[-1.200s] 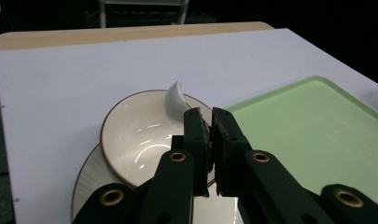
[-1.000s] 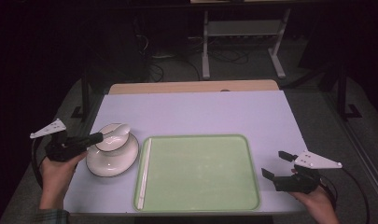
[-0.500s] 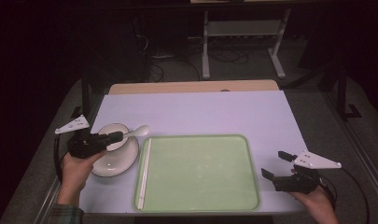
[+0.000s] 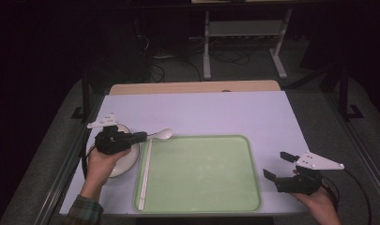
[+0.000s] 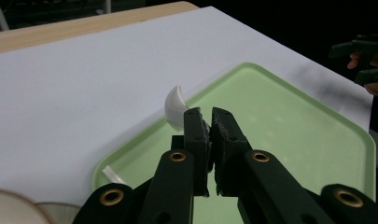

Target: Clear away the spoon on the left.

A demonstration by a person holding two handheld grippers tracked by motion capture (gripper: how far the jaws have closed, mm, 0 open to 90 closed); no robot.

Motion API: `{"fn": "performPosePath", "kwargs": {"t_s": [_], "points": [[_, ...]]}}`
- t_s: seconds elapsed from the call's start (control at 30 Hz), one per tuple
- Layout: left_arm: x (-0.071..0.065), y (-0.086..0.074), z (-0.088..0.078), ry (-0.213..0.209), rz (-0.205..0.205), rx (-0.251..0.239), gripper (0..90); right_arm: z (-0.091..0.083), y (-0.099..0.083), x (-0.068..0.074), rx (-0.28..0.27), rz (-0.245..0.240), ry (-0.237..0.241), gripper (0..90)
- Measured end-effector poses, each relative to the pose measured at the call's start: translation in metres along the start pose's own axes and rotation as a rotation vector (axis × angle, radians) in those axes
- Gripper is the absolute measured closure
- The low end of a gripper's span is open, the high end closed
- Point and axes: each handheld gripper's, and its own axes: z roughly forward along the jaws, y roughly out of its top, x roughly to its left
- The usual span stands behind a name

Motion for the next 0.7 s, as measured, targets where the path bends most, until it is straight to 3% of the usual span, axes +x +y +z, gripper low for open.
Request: {"fn": "performPosePath", "kwargs": {"t_s": [0.37, 0.7], "points": [[-0.001, -0.001, 0.035, -0.044, 0.003, 0.058, 85.3, 0.000, 0.000, 0.000, 0.001, -0.001, -0.003, 7.7], [0.000, -0.001, 0.060, -0.081, -0.019, 0.075, 85.3, 0.000, 0.000, 0.000, 0.000, 0.000, -0.004, 7.7]]}}
